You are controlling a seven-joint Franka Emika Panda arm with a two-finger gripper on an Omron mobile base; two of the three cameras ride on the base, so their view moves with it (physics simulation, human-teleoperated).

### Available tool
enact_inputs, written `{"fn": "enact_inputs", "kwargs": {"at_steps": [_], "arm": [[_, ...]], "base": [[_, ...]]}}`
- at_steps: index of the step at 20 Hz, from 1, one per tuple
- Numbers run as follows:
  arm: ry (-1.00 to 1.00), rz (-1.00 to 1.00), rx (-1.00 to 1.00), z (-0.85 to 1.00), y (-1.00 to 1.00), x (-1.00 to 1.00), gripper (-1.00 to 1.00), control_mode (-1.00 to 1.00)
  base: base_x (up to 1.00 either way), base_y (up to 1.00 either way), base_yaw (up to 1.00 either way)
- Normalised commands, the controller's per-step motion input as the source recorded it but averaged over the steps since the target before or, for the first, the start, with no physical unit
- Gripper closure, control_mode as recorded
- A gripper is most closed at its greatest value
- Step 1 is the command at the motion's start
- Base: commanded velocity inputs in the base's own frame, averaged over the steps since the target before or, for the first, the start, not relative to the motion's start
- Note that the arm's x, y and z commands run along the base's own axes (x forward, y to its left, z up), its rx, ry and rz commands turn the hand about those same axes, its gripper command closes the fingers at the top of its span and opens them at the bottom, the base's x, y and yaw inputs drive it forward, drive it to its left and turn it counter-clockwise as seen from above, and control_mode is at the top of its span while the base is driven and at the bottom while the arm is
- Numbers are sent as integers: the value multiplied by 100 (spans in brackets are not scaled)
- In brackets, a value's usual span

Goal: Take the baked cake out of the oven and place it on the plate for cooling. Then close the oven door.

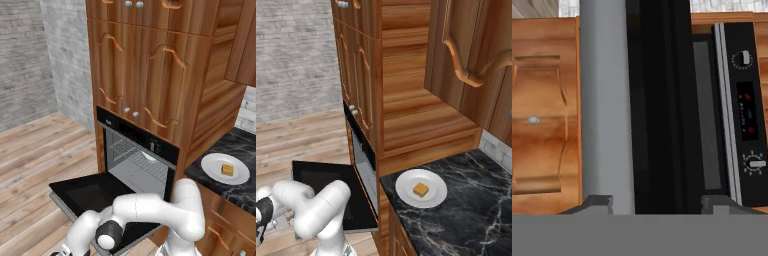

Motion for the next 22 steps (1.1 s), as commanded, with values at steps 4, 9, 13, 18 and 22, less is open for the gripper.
{"fn": "enact_inputs", "kwargs": {"at_steps": [4,9,13,18,22], "arm": [[0,0,2,-33,0,-16,-100,-100],[0,0,5,-34,6,-30,-100,-100],[-3,0,1,-21,10,-6,-100,-100],[-19,-6,0,-1,0,21,-100,-100],[-24,-10,-5,0,-4,38,-100,-100]], "base": [[0,0,0],[0,0,0],[0,0,0],[0,0,0],[0,0,0]]}}
